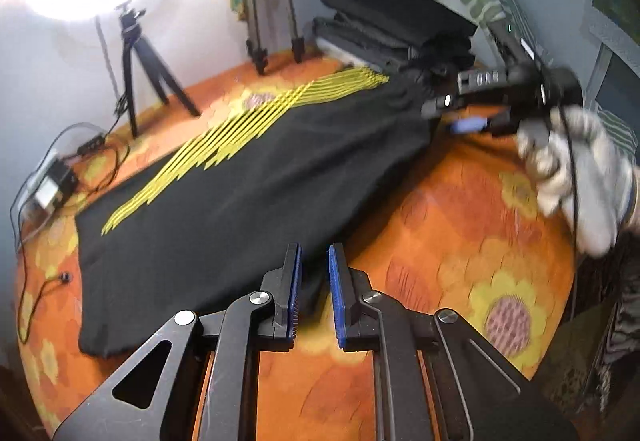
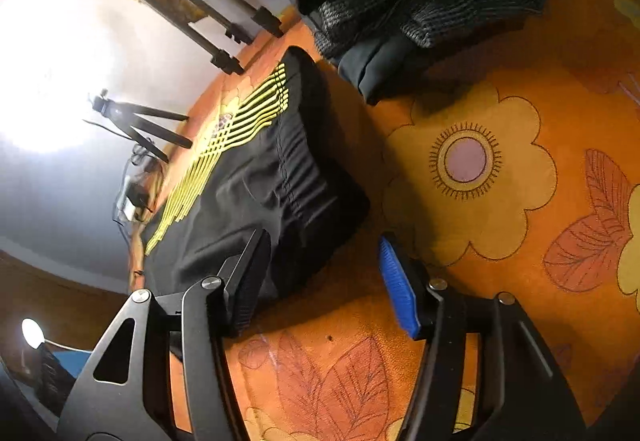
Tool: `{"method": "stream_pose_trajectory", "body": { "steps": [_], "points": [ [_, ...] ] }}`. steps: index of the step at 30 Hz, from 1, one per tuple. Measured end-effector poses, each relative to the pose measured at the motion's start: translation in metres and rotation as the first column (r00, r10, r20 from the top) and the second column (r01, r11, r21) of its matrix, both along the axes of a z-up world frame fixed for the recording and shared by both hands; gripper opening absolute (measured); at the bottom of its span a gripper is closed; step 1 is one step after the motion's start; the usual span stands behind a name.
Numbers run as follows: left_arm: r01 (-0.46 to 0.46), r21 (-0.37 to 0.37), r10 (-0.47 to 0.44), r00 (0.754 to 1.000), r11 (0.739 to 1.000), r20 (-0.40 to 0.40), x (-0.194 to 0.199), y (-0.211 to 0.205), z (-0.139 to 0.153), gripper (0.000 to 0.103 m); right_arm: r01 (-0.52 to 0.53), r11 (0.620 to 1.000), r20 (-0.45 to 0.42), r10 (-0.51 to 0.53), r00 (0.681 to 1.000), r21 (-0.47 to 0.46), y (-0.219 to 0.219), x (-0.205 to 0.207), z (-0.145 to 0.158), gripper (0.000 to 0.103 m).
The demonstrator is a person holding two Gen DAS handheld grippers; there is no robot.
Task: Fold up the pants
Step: 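Fold the shorts over with the left gripper toward the clothes stack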
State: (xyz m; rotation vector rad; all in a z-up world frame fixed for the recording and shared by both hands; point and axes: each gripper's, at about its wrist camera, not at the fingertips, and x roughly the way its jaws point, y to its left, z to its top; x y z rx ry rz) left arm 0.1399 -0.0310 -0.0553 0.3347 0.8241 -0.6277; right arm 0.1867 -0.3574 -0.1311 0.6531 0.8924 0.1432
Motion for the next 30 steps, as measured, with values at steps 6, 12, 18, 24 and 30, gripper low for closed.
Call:
{"method": "stream_pose_trajectory", "body": {
  "steps": [6,12,18,24,30],
  "points": [
    [0.082,-0.030,-0.081,0.996,0.996,0.026,0.037,-0.055,0.029,0.041,0.024,0.998,0.014,-0.025,1.000,0.055,-0.020,-0.013,0.007,0.058],
    [0.122,-0.090,-0.124,0.992,0.988,-0.013,0.103,-0.122,0.034,0.041,-0.035,0.996,0.049,0.039,0.998,-0.078,-0.025,-0.028,0.015,0.058],
    [0.179,-0.052,-0.181,0.982,0.982,-0.044,0.153,-0.176,0.010,0.041,-0.197,0.930,0.081,0.232,0.969,-0.311,-0.009,-0.020,0.026,0.056],
    [0.250,0.047,-0.249,0.968,0.967,-0.027,0.181,-0.210,-0.017,0.041,-0.342,0.830,0.086,0.418,0.904,-0.440,-0.004,0.002,0.033,0.055],
    [0.309,0.080,-0.302,0.949,0.948,-0.091,0.195,-0.223,-0.043,0.041,-0.419,0.819,0.117,0.496,0.860,-0.391,-0.004,0.015,0.016,0.054]
  ]
}}
